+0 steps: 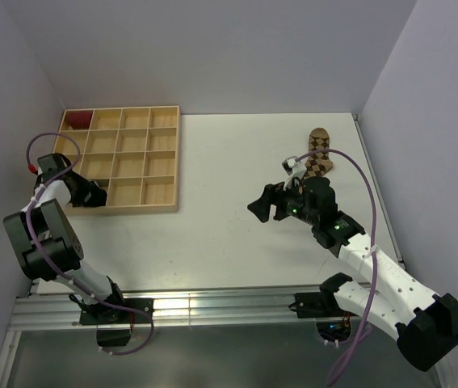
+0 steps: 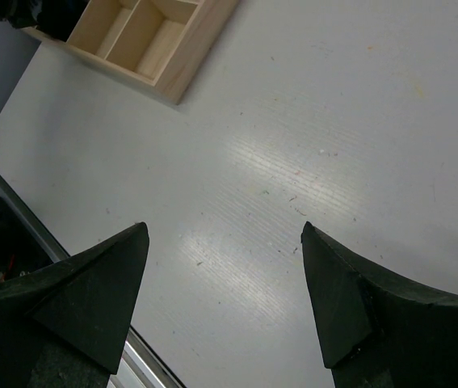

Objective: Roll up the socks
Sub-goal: Place the sock in the storage box, then move the sock to the center of the board.

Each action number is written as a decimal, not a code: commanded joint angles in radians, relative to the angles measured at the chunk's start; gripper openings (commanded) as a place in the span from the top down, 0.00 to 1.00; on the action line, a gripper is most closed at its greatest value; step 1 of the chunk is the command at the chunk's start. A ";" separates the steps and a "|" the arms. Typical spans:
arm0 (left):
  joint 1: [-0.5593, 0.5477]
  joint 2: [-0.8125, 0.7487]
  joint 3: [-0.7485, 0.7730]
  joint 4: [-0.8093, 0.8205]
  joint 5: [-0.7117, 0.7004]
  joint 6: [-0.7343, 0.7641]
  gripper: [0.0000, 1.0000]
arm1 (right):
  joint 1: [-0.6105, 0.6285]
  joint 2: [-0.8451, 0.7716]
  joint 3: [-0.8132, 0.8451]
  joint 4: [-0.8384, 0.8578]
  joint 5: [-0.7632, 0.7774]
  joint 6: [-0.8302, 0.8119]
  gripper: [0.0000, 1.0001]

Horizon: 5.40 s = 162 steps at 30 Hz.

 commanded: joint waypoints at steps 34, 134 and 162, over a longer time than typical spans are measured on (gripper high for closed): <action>-0.068 0.107 0.094 -0.243 -0.151 -0.035 0.43 | 0.010 -0.034 -0.011 0.045 0.014 -0.018 0.17; -0.748 -0.588 -0.188 -0.094 0.047 0.051 0.04 | 0.145 0.749 0.487 -0.133 0.299 0.100 0.25; -0.880 -0.420 -0.185 0.004 -0.082 -0.185 0.05 | 0.398 0.787 0.318 -0.081 0.552 -0.221 0.43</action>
